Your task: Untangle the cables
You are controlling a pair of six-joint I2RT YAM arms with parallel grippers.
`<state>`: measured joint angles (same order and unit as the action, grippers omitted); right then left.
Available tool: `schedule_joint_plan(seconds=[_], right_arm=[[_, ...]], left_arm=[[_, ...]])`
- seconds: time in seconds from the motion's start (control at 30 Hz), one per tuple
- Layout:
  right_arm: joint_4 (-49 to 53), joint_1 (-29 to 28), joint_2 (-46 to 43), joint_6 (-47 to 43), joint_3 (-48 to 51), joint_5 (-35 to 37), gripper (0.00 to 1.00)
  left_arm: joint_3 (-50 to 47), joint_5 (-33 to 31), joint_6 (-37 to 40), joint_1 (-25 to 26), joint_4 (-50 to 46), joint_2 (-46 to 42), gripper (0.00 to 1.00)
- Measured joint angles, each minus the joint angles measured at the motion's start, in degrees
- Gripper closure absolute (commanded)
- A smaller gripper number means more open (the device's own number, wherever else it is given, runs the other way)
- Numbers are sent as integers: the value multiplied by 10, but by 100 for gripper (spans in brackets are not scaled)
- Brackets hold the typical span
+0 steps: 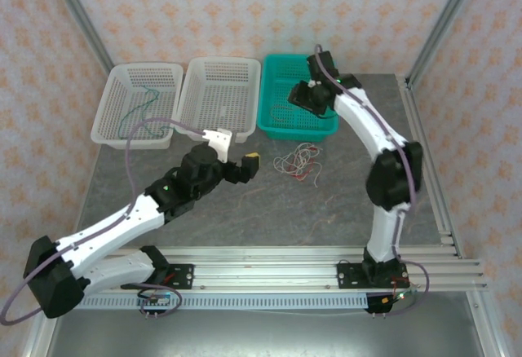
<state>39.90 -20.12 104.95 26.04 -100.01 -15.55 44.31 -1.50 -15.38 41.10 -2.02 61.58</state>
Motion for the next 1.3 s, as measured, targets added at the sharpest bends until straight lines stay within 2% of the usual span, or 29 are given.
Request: schedule_joint_plan(seconds=[0.2, 0.27, 0.33, 0.5, 0.73, 0.8, 0.9, 0.97, 1.13, 1.3], right_arm=[[-115, 0, -305, 54, 304, 94, 34], [-146, 0, -363, 72, 389, 112, 34], [-160, 1, -384, 92, 454, 116, 35], [-201, 1, -314, 147, 537, 61, 42], [-314, 3, -172, 183, 537, -17, 54], [-334, 6, -131, 181, 528, -30, 62], [-351, 10, -97, 184, 524, -37, 90], [-356, 11, -90, 186, 524, -38, 99], [-354, 12, -109, 173, 527, -29, 100], [-305, 12, -221, 133, 540, 21, 100]], left_arm=[[22, 30, -44, 1, 15, 80, 1], [30, 39, -53, 1, 19, 100, 1], [41, 45, -59, 2, 23, 118, 1], [70, 58, -65, 3, 26, 155, 1], [77, 59, -73, 9, 27, 158, 1], [77, 56, -74, 12, 27, 158, 1], [77, 55, -77, 13, 26, 157, 0], [77, 55, -78, 13, 26, 155, 0], [77, 51, -83, 13, 23, 153, 0], [87, 51, -84, 13, 18, 159, 0]])
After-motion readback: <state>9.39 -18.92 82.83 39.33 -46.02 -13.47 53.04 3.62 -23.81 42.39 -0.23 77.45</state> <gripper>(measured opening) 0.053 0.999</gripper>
